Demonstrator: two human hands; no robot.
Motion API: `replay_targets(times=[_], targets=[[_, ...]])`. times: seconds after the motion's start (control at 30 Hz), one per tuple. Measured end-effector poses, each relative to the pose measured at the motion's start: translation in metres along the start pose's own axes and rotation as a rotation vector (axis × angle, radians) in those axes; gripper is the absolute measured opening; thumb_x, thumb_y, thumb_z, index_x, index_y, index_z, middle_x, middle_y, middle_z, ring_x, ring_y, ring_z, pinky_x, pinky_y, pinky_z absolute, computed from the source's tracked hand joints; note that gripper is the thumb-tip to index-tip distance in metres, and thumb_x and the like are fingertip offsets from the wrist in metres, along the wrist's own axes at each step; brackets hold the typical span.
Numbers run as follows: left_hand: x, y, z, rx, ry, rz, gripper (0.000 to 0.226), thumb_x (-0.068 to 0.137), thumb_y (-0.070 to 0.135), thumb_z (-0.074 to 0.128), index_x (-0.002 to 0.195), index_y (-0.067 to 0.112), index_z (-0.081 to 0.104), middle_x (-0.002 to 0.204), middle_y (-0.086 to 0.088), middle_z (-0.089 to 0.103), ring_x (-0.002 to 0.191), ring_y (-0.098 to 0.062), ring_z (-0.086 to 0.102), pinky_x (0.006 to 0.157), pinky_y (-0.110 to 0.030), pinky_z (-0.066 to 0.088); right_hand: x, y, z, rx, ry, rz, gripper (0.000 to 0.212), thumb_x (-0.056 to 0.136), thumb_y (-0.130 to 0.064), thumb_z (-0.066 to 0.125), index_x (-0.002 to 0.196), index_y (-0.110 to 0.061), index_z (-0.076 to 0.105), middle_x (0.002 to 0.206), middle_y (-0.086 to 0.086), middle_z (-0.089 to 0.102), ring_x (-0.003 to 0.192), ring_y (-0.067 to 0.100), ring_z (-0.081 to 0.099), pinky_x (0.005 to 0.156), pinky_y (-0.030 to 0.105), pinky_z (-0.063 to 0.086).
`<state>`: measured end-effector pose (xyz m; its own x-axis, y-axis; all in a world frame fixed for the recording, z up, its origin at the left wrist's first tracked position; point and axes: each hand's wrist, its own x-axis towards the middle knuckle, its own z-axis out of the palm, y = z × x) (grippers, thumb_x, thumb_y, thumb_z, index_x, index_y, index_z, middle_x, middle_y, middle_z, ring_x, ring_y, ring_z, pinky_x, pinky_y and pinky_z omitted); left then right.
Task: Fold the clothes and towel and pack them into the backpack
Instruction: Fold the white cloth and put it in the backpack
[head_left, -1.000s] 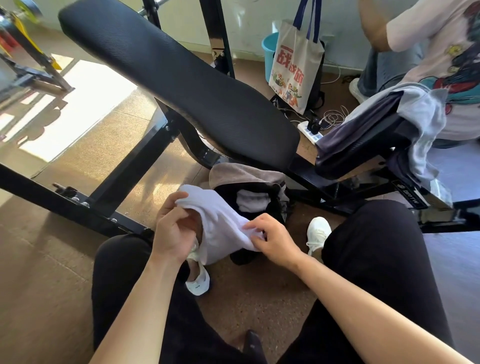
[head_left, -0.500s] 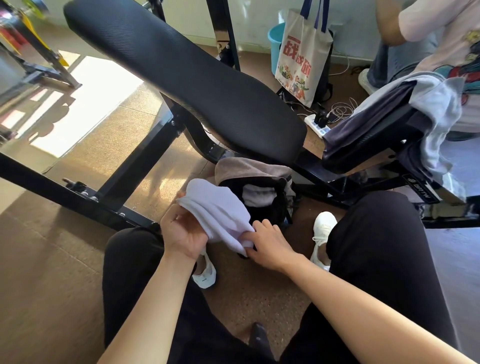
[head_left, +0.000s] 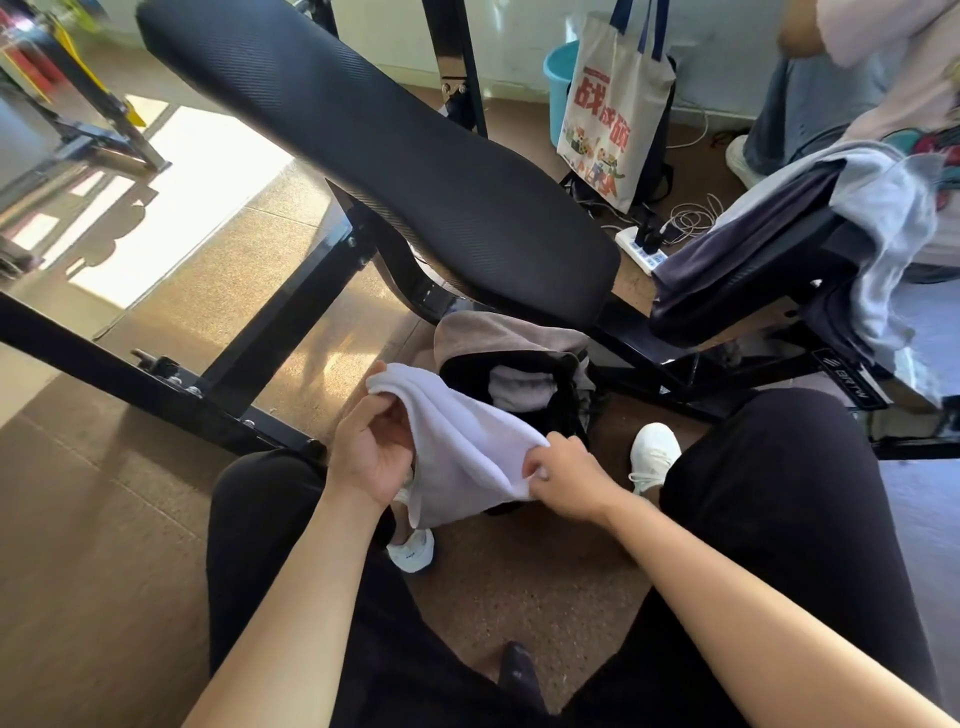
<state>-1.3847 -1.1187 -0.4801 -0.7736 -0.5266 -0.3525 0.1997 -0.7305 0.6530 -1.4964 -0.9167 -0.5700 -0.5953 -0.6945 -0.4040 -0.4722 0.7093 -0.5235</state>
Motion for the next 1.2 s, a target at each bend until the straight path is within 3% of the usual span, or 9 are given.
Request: replay_targets(times=[0.2, 0.43, 0.5, 0.63, 0.8, 0.93, 1.0, 1.1, 1.2], targets=[[0.013, -0.005, -0.013, 0.314, 0.119, 0.145, 0.03, 0.097, -0.002, 0.058, 0.104, 0.019, 0.078, 0.105, -0.006, 0.075, 0.099, -0.02, 0.073, 0.08, -0.028, 0.059, -0.005, 0.02, -0.016, 0.2, 0.36, 0.001, 0.017, 0.093, -0.011, 0.058, 0.097, -0.021, 0.07, 0.105, -0.003, 0.052, 0.104, 0.021, 0.049, 0.092, 0.035, 0.045], [0.018, -0.011, -0.008, 0.684, 0.281, 0.381, 0.031, 0.093, 0.01, 0.071, 0.102, 0.039, 0.078, 0.109, 0.008, 0.076, 0.111, -0.018, 0.069, 0.101, -0.046, 0.055, -0.009, 0.031, -0.017, 0.026, 0.308, 0.23, 0.011, 0.082, -0.015, 0.05, 0.085, -0.023, 0.056, 0.092, 0.008, 0.068, 0.094, 0.038, 0.062, 0.074, 0.039, 0.051], [0.014, -0.012, 0.004, 0.884, 0.302, 0.486, 0.026, 0.094, 0.016, 0.072, 0.106, 0.039, 0.076, 0.105, 0.013, 0.075, 0.105, -0.012, 0.069, 0.098, -0.043, 0.057, -0.01, 0.027, -0.011, -0.075, 0.284, 0.173, 0.004, 0.078, -0.022, 0.059, 0.08, -0.023, 0.056, 0.091, 0.004, 0.063, 0.093, 0.034, 0.061, 0.071, 0.037, 0.049], [0.009, -0.004, 0.022, 1.29, 0.202, 0.78, 0.022, 0.093, 0.027, 0.074, 0.113, 0.019, 0.077, 0.103, 0.003, 0.077, 0.093, -0.012, 0.07, 0.085, -0.031, 0.058, -0.011, 0.019, 0.003, -0.233, 0.426, -0.082, 0.026, 0.077, -0.035, 0.081, 0.071, -0.018, 0.062, 0.089, 0.002, 0.048, 0.083, 0.027, 0.05, 0.064, 0.04, 0.049], [0.025, 0.012, 0.028, 1.673, 0.262, 1.051, 0.033, 0.083, 0.041, 0.081, 0.093, 0.01, 0.078, 0.083, -0.006, 0.067, 0.082, -0.017, 0.051, 0.071, -0.029, 0.04, -0.014, 0.005, 0.007, -0.173, 0.557, -0.481, 0.018, 0.083, -0.026, 0.072, 0.076, -0.015, 0.061, 0.1, 0.001, 0.054, 0.087, 0.024, 0.047, 0.074, 0.035, 0.048], [0.031, 0.02, 0.036, 1.688, 0.2, 0.914, 0.035, 0.087, 0.041, 0.077, 0.097, 0.008, 0.073, 0.102, -0.008, 0.066, 0.099, -0.027, 0.055, 0.081, -0.028, 0.039, -0.019, -0.002, 0.009, -0.128, 0.51, -0.584, 0.015, 0.087, -0.025, 0.062, 0.077, -0.016, 0.056, 0.087, -0.003, 0.06, 0.08, 0.019, 0.048, 0.068, 0.026, 0.043], [0.029, 0.022, 0.042, 1.592, 0.143, 0.757, 0.029, 0.094, 0.038, 0.07, 0.096, 0.01, 0.064, 0.092, 0.001, 0.063, 0.087, -0.017, 0.056, 0.072, -0.022, 0.04, -0.023, -0.002, 0.008, -0.082, 0.457, -0.498, 0.012, 0.087, -0.024, 0.058, 0.08, -0.018, 0.05, 0.077, -0.001, 0.059, 0.074, 0.023, 0.052, 0.06, 0.035, 0.045], [0.027, 0.021, 0.049, 1.554, 0.128, 0.695, 0.023, 0.1, 0.033, 0.063, 0.092, 0.018, 0.046, 0.08, 0.007, 0.048, 0.068, -0.008, 0.046, 0.058, -0.015, 0.032, -0.022, 0.002, 0.006, -0.063, 0.37, -0.288, 0.015, 0.094, -0.02, 0.056, 0.103, -0.017, 0.044, 0.083, 0.009, 0.064, 0.077, 0.037, 0.061, 0.061, 0.043, 0.045], [0.024, 0.02, 0.053, 1.528, 0.119, 0.707, 0.021, 0.101, 0.029, 0.06, 0.094, 0.018, 0.043, 0.075, 0.012, 0.046, 0.064, -0.006, 0.046, 0.054, -0.008, 0.034, -0.019, 0.002, 0.004, 0.036, 0.284, -0.277, 0.051, 0.097, -0.021, 0.054, 0.139, -0.026, 0.026, 0.102, 0.01, 0.071, 0.089, 0.037, 0.066, 0.075, 0.046, 0.051]])
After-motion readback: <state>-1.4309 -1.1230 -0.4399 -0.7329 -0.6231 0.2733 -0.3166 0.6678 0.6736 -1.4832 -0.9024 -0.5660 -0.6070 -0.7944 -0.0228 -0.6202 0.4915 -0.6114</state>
